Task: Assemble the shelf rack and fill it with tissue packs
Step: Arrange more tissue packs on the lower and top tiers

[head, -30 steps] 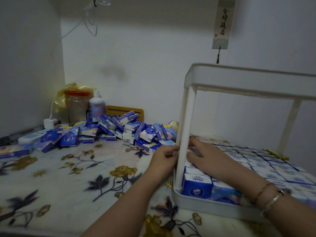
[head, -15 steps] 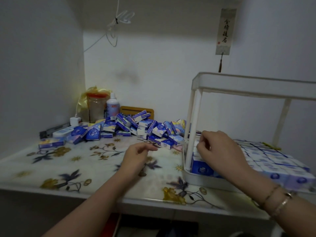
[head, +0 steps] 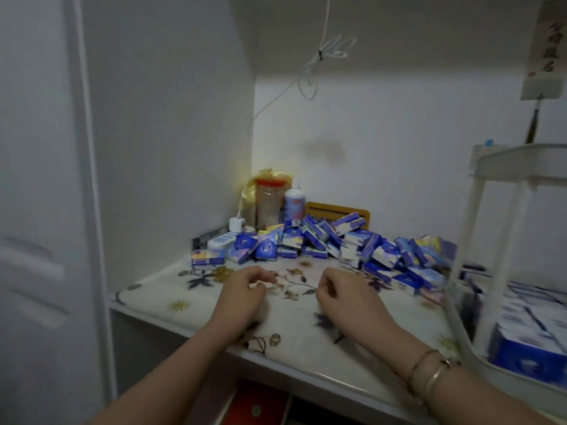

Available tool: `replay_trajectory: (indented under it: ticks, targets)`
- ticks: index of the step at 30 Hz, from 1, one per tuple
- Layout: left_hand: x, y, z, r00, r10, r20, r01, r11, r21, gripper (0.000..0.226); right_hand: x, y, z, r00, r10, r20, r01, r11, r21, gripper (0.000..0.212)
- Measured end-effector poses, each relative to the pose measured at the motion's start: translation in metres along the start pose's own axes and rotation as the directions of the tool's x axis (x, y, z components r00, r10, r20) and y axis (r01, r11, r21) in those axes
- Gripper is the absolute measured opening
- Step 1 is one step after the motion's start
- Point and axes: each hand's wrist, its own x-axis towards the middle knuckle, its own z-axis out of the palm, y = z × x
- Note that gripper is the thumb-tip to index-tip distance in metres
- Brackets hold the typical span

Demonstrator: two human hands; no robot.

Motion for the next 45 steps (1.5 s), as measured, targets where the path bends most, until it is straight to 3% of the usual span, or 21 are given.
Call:
replay_trajectory:
  ticks: [3, 7, 10, 15, 19, 22, 25, 27, 30, 33, 36, 40, 45]
  targets:
    - [0.024, -0.027, -0.014, 0.998, 0.000, -0.055, 0.007, 0.992, 0.128, 0.029, 0.034, -0.001, 0.032, 0.999, 0.010, 0.045, -0.015, 0.994, 0.112, 0.015]
    - [0.065, -0.053, -0.019, 0.990, 0.000, -0.139, 0.053, 0.925, 0.377, 0.048, 0.070, 0.001, 0.063, 0.994, 0.057, 0.092, -0.081, 0.956, 0.281, 0.015]
    - [0.096, -0.068, -0.027, 0.973, -0.025, -0.229, 0.154, 0.810, 0.566, 0.053, 0.092, 0.002, 0.081, 0.991, 0.056, 0.125, -0.093, 0.943, 0.319, 0.011]
    - [0.131, -0.087, -0.042, 0.956, -0.252, -0.150, 0.275, 0.589, 0.760, 0.047, 0.123, 0.008, 0.106, 0.982, 0.043, 0.185, -0.098, 0.950, 0.296, 0.009]
    - [0.138, -0.089, -0.046, 0.959, -0.196, -0.206, 0.275, 0.451, 0.849, 0.051, 0.149, 0.013, 0.117, 0.973, 0.072, 0.219, -0.132, 0.952, 0.277, 0.011]
    - [0.136, -0.094, -0.041, 0.932, -0.183, -0.313, 0.362, 0.527, 0.769, 0.064, 0.161, 0.014, 0.127, 0.985, 0.121, 0.125, -0.155, 0.939, 0.307, 0.022]
    - [0.140, -0.096, -0.040, 0.872, -0.010, -0.490, 0.366, 0.677, 0.638, 0.062, 0.171, 0.013, 0.133, 0.992, 0.114, 0.060, -0.126, 0.952, 0.280, 0.019]
    - [0.148, -0.091, -0.039, 0.839, 0.099, -0.535, 0.229, 0.828, 0.513, 0.056, 0.176, 0.012, 0.136, 0.989, 0.112, 0.101, -0.134, 0.958, 0.255, 0.017]
    - [0.157, -0.087, -0.020, 0.916, 0.151, -0.372, -0.031, 0.950, 0.309, 0.053, 0.182, 0.013, 0.138, 0.974, 0.145, 0.174, -0.195, 0.928, 0.317, 0.011]
    - [0.159, -0.094, -0.004, 0.982, 0.086, -0.169, -0.035, 0.958, 0.286, 0.052, 0.184, 0.016, 0.139, 0.962, 0.141, 0.234, -0.228, 0.886, 0.405, 0.008]
    - [0.160, -0.101, -0.004, 0.998, 0.000, -0.068, 0.023, 0.944, 0.330, 0.053, 0.186, 0.017, 0.139, 0.950, 0.109, 0.293, -0.235, 0.868, 0.438, 0.019]
    - [0.154, -0.103, -0.004, 1.000, 0.007, 0.003, -0.008, 0.907, 0.421, 0.072, 0.183, 0.016, 0.135, 0.944, 0.077, 0.321, -0.257, 0.782, 0.568, 0.029]
    - [0.141, -0.092, -0.004, 0.992, 0.075, -0.099, -0.027, 0.910, 0.415, 0.071, 0.171, 0.013, 0.121, 0.976, 0.177, 0.124, -0.211, 0.650, 0.730, 0.004]
